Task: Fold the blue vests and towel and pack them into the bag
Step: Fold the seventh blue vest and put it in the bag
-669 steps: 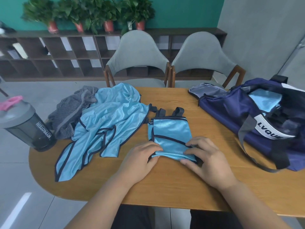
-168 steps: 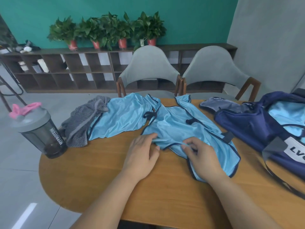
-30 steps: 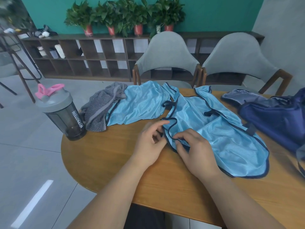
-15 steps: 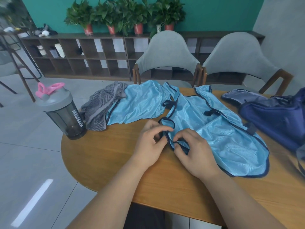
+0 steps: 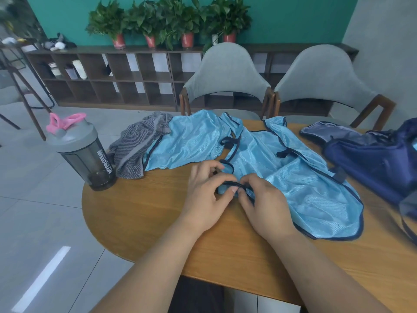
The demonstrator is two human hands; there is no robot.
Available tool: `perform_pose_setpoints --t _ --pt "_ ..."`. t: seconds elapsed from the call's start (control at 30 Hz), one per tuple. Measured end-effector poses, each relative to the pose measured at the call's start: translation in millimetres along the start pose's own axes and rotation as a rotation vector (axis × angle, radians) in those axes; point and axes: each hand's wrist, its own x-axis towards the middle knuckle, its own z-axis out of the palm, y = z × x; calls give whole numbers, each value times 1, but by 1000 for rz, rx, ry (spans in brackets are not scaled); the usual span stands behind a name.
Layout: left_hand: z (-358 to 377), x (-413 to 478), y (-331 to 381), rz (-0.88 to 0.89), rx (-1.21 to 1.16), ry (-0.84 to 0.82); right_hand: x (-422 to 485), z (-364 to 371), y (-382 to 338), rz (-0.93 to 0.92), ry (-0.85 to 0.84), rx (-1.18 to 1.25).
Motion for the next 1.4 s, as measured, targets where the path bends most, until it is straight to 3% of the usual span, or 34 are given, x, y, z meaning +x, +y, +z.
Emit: perform_pose_setpoints --t 0.13,0.33,0.63,0.87,1.1,1.4 --pt "1 0 -7 -22 48 82 -1 2 -3 -19 -1 -98" --pt "0 0 -16 -267 -80 113 0 -8 1 50 -82 -236" --pt "-1 3 -25 -432 -169 214 -2 -95 62 253 -63 -265" --pt "1 5 -26 -491 -125 237 -27 -124 105 449 81 98" --pt "-15 25 -25 -503 -137 277 -31 -129 111 503 290 510" --pt "4 29 -37 -481 -253 210 -28 -123 120 577 275 336"
